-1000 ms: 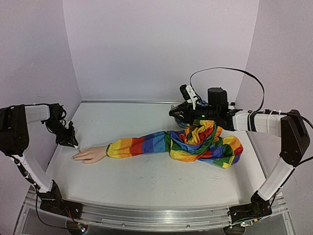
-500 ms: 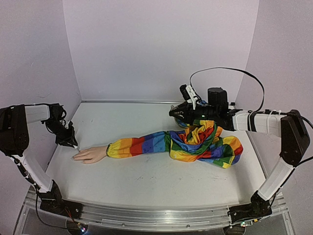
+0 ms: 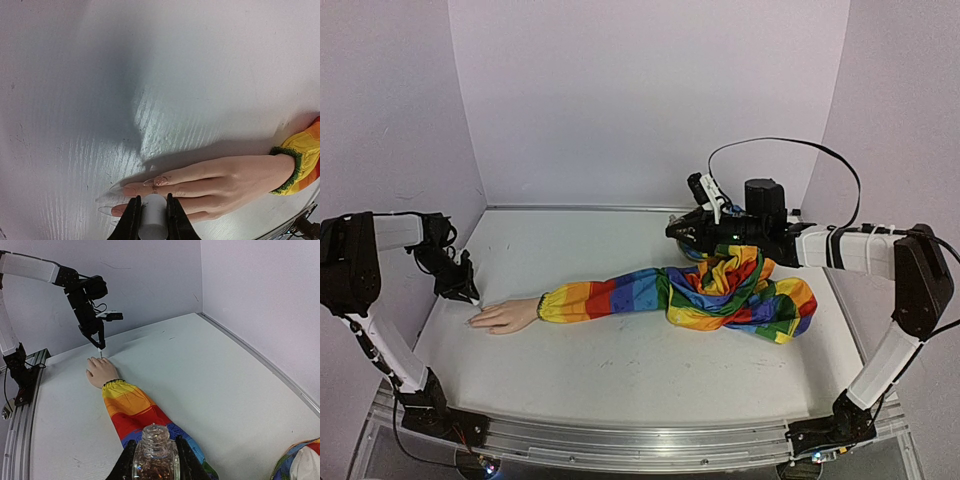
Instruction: Paint the nails
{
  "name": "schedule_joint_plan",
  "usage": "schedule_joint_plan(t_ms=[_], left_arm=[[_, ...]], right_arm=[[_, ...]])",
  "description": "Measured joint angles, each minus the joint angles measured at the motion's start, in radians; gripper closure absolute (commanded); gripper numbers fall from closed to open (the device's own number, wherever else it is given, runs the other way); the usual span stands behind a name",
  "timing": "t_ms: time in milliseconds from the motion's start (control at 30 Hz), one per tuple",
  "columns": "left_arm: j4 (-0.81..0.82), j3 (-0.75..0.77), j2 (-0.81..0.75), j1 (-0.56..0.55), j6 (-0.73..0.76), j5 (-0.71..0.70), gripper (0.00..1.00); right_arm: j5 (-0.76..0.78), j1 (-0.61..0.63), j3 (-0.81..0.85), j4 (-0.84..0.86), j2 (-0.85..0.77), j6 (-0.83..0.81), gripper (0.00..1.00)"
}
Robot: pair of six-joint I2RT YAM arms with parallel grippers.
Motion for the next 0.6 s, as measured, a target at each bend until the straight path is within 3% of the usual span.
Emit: schedule_joint_plan(t_ms=[600], left_arm=[[0.0, 0.0, -0.015, 0.0, -0.007, -0.081, 1.0]], right_arm=[[-0.004, 0.0, 0.0, 0.0, 0.0, 0.0, 1.0]])
